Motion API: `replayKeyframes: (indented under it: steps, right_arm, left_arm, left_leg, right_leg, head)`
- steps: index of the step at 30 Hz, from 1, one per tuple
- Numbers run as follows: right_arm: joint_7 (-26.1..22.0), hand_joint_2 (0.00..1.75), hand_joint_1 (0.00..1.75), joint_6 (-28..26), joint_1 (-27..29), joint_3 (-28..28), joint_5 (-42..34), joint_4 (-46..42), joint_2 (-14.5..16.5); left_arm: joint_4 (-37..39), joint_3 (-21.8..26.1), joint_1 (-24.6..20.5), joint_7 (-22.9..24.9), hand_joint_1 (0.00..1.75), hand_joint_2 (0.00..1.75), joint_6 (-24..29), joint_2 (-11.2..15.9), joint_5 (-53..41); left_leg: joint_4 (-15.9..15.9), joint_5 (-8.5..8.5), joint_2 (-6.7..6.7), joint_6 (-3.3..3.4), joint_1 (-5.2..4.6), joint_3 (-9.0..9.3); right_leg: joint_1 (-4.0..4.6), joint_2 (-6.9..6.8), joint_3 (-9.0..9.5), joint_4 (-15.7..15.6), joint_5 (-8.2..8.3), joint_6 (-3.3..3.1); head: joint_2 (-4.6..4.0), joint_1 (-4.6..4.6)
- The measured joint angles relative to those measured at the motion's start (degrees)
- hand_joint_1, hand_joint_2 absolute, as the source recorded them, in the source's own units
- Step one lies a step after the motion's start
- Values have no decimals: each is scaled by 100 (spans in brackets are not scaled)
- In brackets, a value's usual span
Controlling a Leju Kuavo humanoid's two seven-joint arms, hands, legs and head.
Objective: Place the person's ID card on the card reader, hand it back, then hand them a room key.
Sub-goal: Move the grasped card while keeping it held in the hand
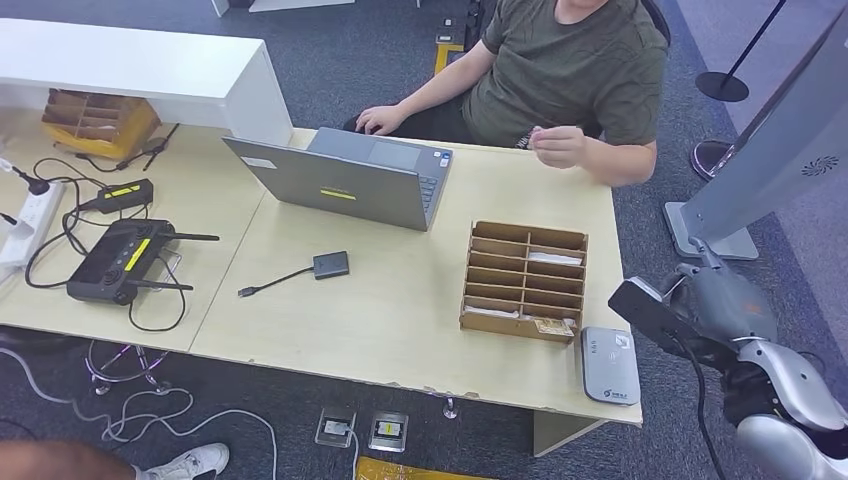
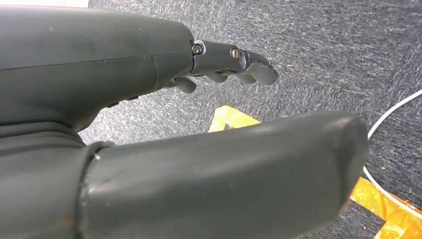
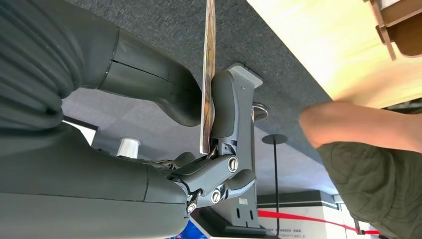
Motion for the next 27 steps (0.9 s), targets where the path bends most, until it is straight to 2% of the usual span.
replayKeyframes:
  steps: [7,12,27]
  right_arm:
    - [-41,175,175,-35,2,44,-85,1,71]
    - [-115,175,175,-266,49,222,-184,63,208]
    - [-429,175,175,-746,252,716,-643,1092,593]
  left_arm:
    - [0,-5,0,0,0,0,-1,0,37]
    - [0,-7,0,0,0,0,-3,-15,64]
    - [0,-7,1,0,0,0,4,-22,164]
  left_leg:
    - [0,0,0,0,0,-1]
    - [0,0,0,0,1,-1]
    - [0,0,0,0,0,-1]
  right_leg:
    - [0,0,0,0,0,0]
    - [1,-1,0,0,0,0]
    - [0,0,-1,0,0,0]
  head:
    - [0,0]
    - [1,-1]
    - [0,0]
